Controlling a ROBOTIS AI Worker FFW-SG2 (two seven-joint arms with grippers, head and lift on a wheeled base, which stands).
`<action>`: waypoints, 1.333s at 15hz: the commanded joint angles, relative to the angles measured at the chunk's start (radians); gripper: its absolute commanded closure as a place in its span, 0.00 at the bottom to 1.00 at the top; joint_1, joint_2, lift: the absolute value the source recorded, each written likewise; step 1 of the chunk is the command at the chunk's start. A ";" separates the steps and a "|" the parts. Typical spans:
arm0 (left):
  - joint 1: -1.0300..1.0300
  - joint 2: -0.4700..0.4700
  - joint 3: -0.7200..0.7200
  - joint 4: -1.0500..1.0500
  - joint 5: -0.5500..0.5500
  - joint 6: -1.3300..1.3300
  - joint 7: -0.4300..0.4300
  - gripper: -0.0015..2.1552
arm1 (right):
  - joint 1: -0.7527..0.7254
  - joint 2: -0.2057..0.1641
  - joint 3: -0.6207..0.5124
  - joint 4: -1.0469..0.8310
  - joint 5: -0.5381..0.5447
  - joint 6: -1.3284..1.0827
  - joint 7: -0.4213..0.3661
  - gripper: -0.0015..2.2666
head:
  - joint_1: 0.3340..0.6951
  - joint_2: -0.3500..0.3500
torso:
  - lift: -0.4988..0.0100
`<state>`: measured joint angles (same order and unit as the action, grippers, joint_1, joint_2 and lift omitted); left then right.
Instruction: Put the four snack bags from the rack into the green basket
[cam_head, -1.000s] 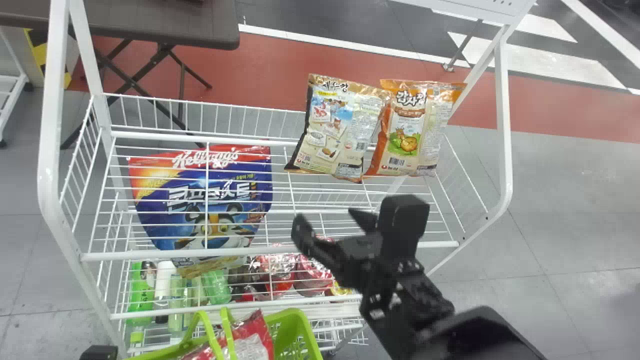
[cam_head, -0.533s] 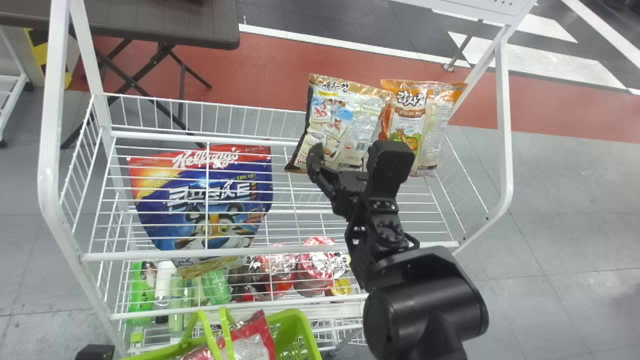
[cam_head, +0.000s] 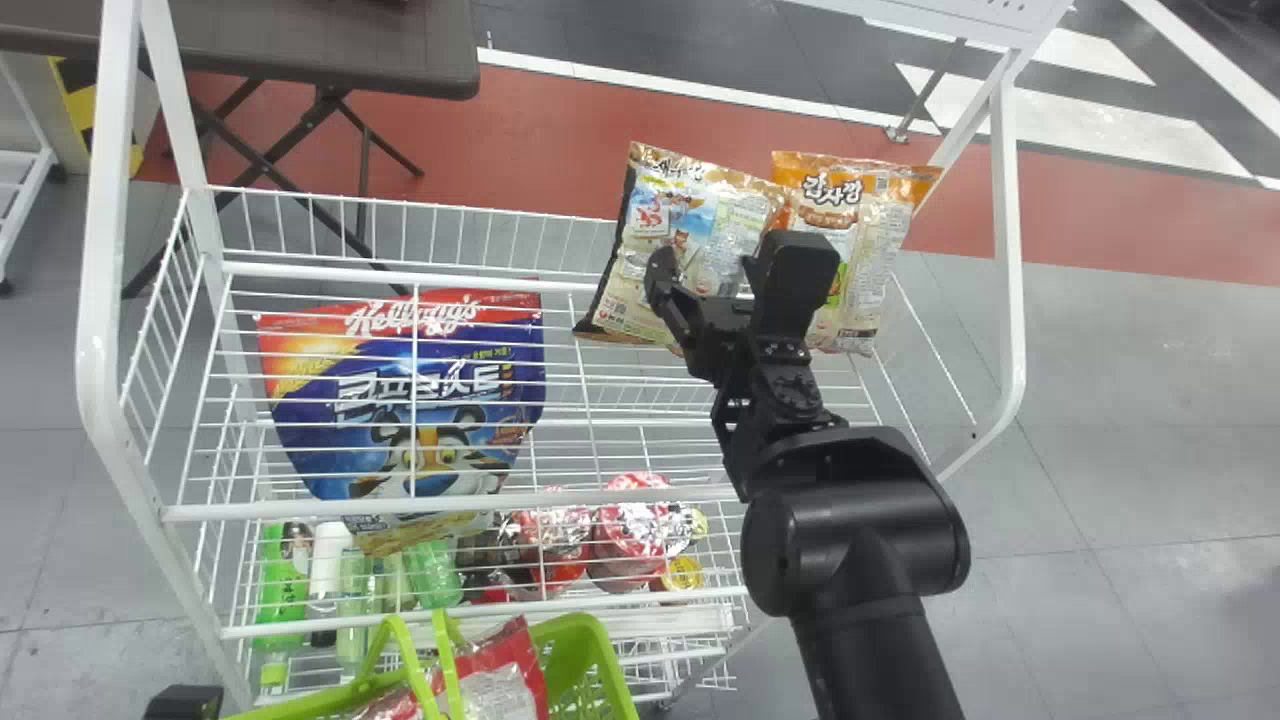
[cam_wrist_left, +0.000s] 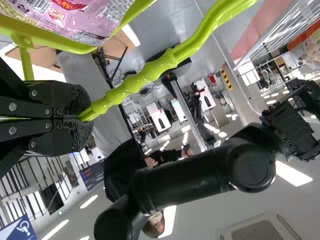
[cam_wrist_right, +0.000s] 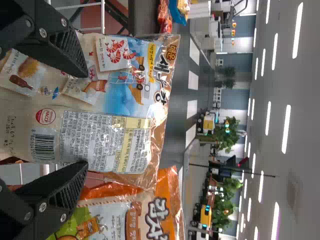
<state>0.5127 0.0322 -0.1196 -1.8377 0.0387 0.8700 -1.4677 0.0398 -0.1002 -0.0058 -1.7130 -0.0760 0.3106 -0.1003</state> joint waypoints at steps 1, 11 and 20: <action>0.000 -0.003 0.000 0.003 -0.002 0.001 0.001 0.98 | 0.032 0.000 0.006 -0.017 -0.010 -0.014 0.013 0.94 | 1.00 0.00 | 0.97; 0.001 -0.003 0.001 0.005 0.003 0.001 0.007 0.98 | 0.189 -0.004 0.018 -0.260 -0.016 0.014 0.094 0.97 | 1.00 0.00 | 0.97; 0.003 -0.005 -0.005 -0.005 0.004 0.004 0.023 0.98 | 0.557 -0.010 -0.169 -0.789 -0.205 0.762 0.370 0.97 | 1.00 0.00 | 0.97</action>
<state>0.5130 0.0279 -0.1241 -1.8404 0.0408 0.8729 -1.4461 0.5659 -0.1077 -0.1274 -2.4588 -0.2279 0.9302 0.2522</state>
